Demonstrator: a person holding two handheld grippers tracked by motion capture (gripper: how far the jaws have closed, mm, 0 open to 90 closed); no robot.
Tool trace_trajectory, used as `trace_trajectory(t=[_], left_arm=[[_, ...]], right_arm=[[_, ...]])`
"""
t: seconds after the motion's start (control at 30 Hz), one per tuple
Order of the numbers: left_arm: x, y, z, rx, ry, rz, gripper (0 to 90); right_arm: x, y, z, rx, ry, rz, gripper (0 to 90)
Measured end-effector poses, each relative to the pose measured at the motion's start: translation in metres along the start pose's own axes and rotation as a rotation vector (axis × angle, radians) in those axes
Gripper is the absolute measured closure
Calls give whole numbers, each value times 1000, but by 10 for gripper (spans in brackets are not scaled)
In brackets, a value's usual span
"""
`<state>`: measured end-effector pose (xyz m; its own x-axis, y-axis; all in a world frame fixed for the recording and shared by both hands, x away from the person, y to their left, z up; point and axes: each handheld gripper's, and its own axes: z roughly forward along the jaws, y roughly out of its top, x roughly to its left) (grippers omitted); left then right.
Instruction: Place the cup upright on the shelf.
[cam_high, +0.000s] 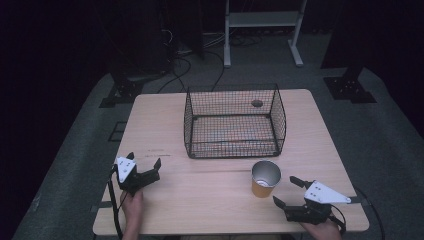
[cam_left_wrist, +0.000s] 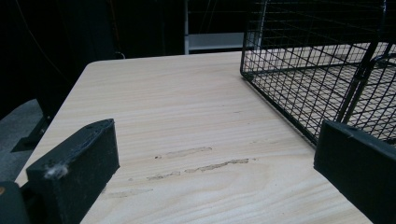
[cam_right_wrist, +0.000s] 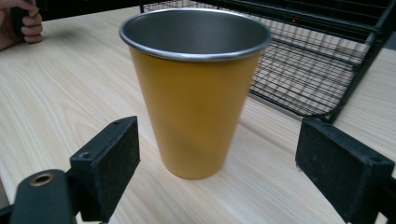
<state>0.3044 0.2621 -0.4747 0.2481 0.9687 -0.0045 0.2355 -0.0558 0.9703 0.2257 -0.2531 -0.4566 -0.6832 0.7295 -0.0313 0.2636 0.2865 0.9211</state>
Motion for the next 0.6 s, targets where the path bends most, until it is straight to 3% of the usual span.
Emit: trace_trajectory(t=[0.6], left_arm=[[0, 0, 0, -4, 0, 0, 0]], right_arm=[[4, 12, 23, 6, 19, 10, 98]])
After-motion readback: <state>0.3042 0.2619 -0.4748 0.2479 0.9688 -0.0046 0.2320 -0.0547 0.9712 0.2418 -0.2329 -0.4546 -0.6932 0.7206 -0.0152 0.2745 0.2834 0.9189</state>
